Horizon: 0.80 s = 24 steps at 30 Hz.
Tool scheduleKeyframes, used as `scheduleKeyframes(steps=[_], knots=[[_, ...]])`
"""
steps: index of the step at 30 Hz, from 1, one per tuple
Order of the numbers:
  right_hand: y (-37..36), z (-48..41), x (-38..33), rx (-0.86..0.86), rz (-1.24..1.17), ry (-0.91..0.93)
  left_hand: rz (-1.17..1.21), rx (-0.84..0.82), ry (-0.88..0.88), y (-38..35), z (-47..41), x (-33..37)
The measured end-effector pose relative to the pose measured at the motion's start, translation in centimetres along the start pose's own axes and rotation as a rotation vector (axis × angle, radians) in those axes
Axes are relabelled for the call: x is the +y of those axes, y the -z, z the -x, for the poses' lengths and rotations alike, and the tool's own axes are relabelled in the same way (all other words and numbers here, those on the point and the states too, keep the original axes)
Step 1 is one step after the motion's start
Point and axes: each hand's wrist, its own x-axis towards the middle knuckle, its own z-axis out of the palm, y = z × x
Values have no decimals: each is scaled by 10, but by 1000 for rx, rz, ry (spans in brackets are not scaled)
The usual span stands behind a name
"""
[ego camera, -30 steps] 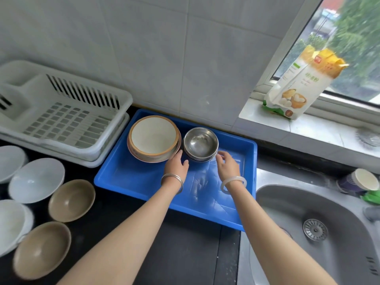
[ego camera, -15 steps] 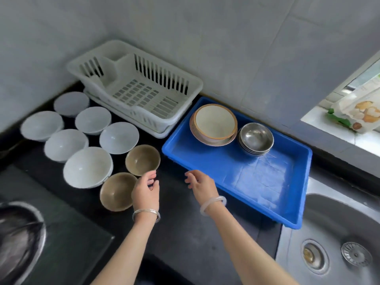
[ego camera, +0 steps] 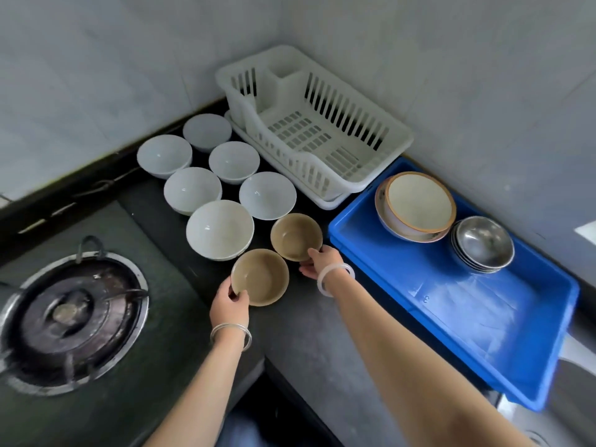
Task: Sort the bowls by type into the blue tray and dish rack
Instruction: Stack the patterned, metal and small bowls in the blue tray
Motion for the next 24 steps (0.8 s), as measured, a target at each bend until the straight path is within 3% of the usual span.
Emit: scheduleKeyframes(steps=[3,7,12,16,24], knots=[[4,3,-1,-18,-98,-22,47,-43,13,2,-4,-2],[19,20,4,31,-57,96,78,-97,20,3,-11,-5],[24,59,15,25,275,221,135,-241,63,-1,-15,-6],[13,76,25,2,511,261,220,-244,147,-1,-15,-3],[-9,78,33,61,647,309,89,-306,53,2,-11,-1]])
